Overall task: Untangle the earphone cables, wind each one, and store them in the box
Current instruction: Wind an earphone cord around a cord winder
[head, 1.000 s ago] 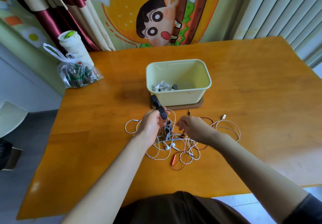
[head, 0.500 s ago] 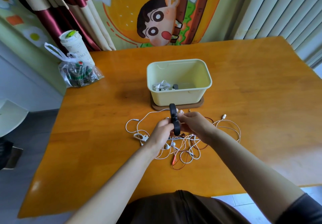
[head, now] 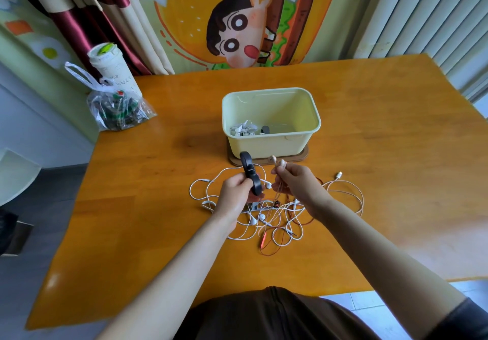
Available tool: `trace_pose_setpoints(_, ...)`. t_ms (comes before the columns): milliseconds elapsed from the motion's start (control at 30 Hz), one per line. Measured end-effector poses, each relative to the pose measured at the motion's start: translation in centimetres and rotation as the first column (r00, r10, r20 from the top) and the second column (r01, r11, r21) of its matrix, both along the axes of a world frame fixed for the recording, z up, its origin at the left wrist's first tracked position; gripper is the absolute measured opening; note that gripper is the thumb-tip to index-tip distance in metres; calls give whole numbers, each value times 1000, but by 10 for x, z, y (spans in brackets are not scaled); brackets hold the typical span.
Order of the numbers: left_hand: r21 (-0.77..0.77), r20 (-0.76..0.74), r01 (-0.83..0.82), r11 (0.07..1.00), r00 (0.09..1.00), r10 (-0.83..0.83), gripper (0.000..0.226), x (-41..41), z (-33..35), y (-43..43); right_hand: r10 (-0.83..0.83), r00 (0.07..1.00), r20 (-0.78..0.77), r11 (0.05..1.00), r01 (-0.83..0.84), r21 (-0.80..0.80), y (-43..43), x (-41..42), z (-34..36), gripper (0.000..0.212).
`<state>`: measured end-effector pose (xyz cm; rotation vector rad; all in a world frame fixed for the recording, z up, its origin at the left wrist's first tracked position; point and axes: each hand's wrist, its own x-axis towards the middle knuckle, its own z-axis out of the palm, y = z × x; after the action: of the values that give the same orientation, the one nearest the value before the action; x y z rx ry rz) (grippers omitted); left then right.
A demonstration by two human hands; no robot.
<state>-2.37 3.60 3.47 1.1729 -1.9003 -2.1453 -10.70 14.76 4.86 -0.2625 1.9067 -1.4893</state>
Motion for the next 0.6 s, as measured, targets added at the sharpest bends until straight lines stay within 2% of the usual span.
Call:
trace_pose_setpoints(167, -128, -35, 84, 988, 995, -89, 23, 1, 5, 3, 27, 989, -148, 998, -35, -52, 4, 2, 3, 22)
trace_pose_setpoints(333, -181, -76, 94, 979, 991, -109, 29, -1, 3, 5, 89, 920, -381, 996, -80, 41, 5, 2, 1, 15)
trace_pose_setpoints(433, -187, -71, 76, 979, 993, -90, 36, -2, 3, 4, 94, 889, -448, 995, -69, 70, 6, 3, 1, 10)
trace_pose_setpoints(600, -126, -90, 79, 989, 992, -91, 32, -1, 10, 2, 95, 869, -486, 993, -49, 107, 9, 2, 0, 7)
